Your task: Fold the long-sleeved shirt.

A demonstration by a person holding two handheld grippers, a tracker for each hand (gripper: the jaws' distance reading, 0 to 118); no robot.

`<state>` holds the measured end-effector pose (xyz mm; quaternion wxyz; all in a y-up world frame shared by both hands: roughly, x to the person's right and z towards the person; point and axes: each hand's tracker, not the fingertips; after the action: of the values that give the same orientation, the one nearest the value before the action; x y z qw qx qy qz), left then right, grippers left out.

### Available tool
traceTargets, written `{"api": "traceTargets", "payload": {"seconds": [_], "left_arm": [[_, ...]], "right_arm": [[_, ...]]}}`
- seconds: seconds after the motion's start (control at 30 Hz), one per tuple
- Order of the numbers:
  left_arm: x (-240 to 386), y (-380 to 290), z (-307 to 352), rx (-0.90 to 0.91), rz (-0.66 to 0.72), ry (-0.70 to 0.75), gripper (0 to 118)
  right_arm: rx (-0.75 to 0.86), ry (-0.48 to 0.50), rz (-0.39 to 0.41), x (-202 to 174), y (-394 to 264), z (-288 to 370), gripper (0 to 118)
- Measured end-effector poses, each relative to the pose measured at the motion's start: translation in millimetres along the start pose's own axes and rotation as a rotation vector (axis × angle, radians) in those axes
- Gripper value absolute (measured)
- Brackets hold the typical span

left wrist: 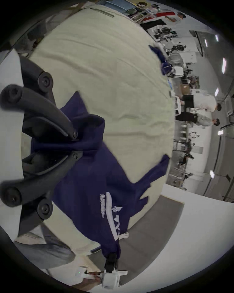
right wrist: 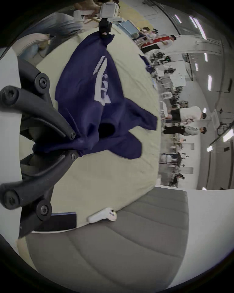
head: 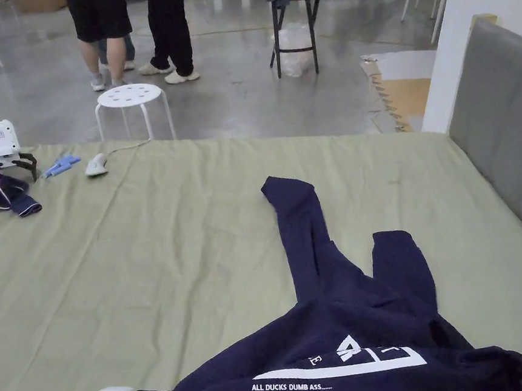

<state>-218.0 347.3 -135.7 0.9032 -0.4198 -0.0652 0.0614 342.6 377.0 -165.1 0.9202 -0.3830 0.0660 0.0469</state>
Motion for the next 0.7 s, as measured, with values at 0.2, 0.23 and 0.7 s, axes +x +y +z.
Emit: {"api": "traceTargets", "payload": {"seconds": [0.2, 0.23, 0.7], "left_arm": [[-15.4, -28.1, -19.0, -0.106, 0.032, -0.015, 14], [-15.5, -31.6, -19.1, -0.087, 0.040, 0.003, 14], [-21.1, 64.1, 65.7, 0.250, 0.113, 0.167, 108]], "right_arm": [[-0.123, -0.021, 0.000, -4.3, -27.0, -13.9, 6], [-0.145, -0.019, -0.004, -3.9, -30.4, -17.7, 6], [0.347, -0.094, -0.073, -34.1, 41.5, 33.2, 115]]}}
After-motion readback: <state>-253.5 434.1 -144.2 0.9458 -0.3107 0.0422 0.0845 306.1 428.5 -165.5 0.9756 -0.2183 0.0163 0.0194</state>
